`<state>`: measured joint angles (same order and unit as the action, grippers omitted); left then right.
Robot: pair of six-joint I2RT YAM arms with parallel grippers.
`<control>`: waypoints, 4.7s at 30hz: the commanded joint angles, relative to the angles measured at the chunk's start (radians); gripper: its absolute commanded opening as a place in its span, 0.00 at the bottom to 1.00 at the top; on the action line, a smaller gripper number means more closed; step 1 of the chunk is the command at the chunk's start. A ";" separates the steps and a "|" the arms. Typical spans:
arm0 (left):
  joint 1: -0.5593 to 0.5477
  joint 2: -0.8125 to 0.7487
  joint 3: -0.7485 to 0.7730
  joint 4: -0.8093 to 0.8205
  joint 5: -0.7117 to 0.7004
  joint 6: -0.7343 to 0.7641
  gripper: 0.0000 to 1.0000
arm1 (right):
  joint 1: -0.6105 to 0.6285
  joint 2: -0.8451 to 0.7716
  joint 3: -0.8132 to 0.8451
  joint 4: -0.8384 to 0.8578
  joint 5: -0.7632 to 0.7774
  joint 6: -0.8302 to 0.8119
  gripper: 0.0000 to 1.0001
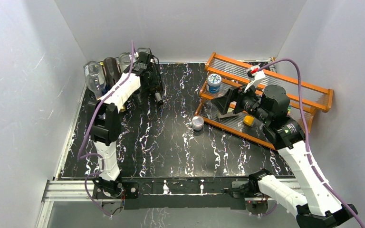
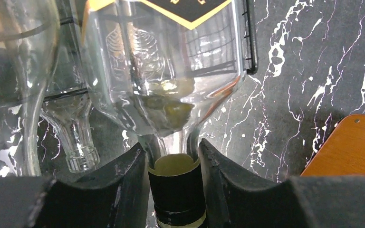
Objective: Take the wine bottle off the wine rack
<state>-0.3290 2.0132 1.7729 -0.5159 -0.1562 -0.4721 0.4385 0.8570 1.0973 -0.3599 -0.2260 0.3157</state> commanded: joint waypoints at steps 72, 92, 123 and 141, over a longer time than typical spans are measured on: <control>0.258 -0.673 -0.495 0.662 0.699 -0.498 0.00 | -0.003 0.029 -0.049 0.076 -0.032 0.028 0.98; 0.257 -0.852 -0.612 0.275 0.843 -0.365 0.00 | 0.129 0.188 0.042 0.015 -0.091 -0.056 0.98; 0.182 -1.041 -0.669 -0.248 0.785 0.110 0.00 | 0.546 0.789 0.398 0.123 -0.188 -0.640 0.94; 0.174 -1.024 -0.659 -0.259 0.796 0.108 0.00 | 0.586 0.869 0.293 0.366 -0.171 -0.620 0.92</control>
<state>-0.1482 1.0042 1.0729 -0.8452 0.5335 -0.3588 1.0168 1.7111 1.3907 -0.1017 -0.3779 -0.2909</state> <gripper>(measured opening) 0.322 0.925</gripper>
